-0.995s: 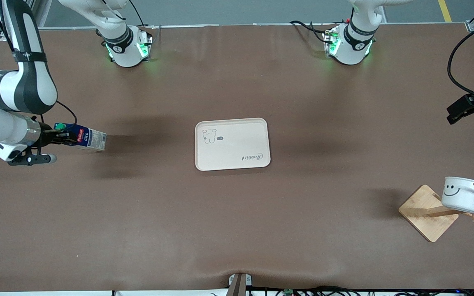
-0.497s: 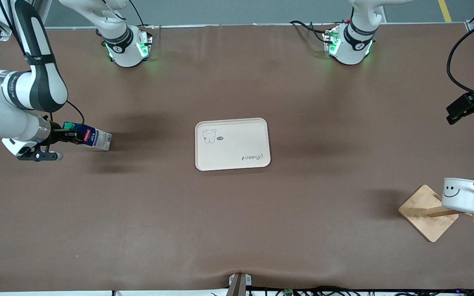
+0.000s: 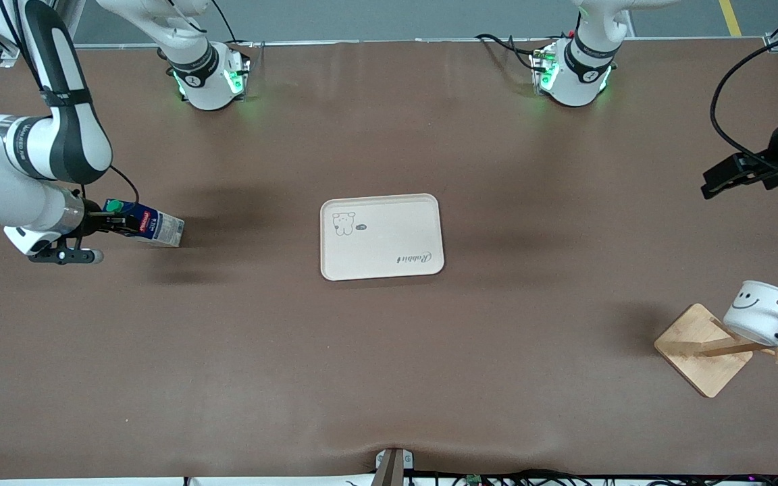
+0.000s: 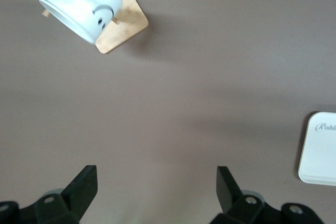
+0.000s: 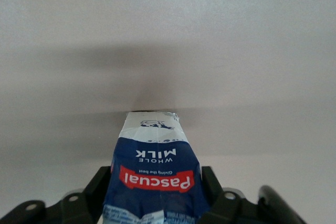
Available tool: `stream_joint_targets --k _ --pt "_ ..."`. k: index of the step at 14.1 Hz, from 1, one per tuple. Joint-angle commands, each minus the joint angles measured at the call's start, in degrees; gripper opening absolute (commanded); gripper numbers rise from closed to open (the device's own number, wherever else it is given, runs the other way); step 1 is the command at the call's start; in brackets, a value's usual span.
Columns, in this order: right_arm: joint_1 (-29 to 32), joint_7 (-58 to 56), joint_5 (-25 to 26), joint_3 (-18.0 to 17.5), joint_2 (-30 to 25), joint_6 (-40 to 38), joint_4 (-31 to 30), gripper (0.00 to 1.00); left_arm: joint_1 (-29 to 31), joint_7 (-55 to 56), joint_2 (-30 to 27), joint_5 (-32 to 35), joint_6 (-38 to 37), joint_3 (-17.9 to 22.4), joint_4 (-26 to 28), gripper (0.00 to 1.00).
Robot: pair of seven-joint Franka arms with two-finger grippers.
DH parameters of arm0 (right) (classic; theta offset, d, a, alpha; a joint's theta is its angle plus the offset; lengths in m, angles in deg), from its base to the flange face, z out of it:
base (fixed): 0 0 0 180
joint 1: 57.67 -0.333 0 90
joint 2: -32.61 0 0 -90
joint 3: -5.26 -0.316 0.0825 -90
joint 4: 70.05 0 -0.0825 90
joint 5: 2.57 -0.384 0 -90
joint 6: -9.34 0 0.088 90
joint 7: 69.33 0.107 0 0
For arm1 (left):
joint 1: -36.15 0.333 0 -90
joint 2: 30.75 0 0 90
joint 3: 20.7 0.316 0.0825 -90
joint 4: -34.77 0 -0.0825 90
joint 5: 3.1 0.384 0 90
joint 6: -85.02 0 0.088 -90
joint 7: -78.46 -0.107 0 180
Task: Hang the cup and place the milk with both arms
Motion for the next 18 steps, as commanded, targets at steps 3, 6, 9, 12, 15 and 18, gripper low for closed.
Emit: stream_joint_targets --k 3,6,9,12,15,18 --pt "0.45 1.19 1.02 -0.81 -1.11 0.40 -1.23 1.00 -0.22 -1.73 -0.57 -0.36 -2.36 -0.46 -0.16 1.00" --pt "0.27 1.19 0.94 -0.89 -1.11 0.32 -0.96 1.00 -0.31 -2.09 -0.48 -0.18 -2.27 -0.46 -0.34 1.00" --pt "0.18 1.28 0.85 -0.89 -1.02 0.23 -0.52 1.00 -0.22 -2.09 -0.39 -0.09 -2.27 -0.46 -0.34 1.00" --pt "-0.34 0.67 0.32 -0.98 0.64 -3.79 5.94 1.00 -0.22 -2.09 -0.22 -0.01 -2.27 -0.37 -0.60 1.00" --pt "-0.87 -0.65 0.06 -1.07 5.29 -11.97 18.77 1.00 -0.04 -2.18 -0.22 -0.01 -2.18 -0.37 -0.60 1.00" --pt "-3.76 -0.65 -0.29 -1.07 10.04 -18.64 32.22 1.00 -0.13 -2.09 -0.22 -0.01 -2.18 -0.37 -0.60 1.00"
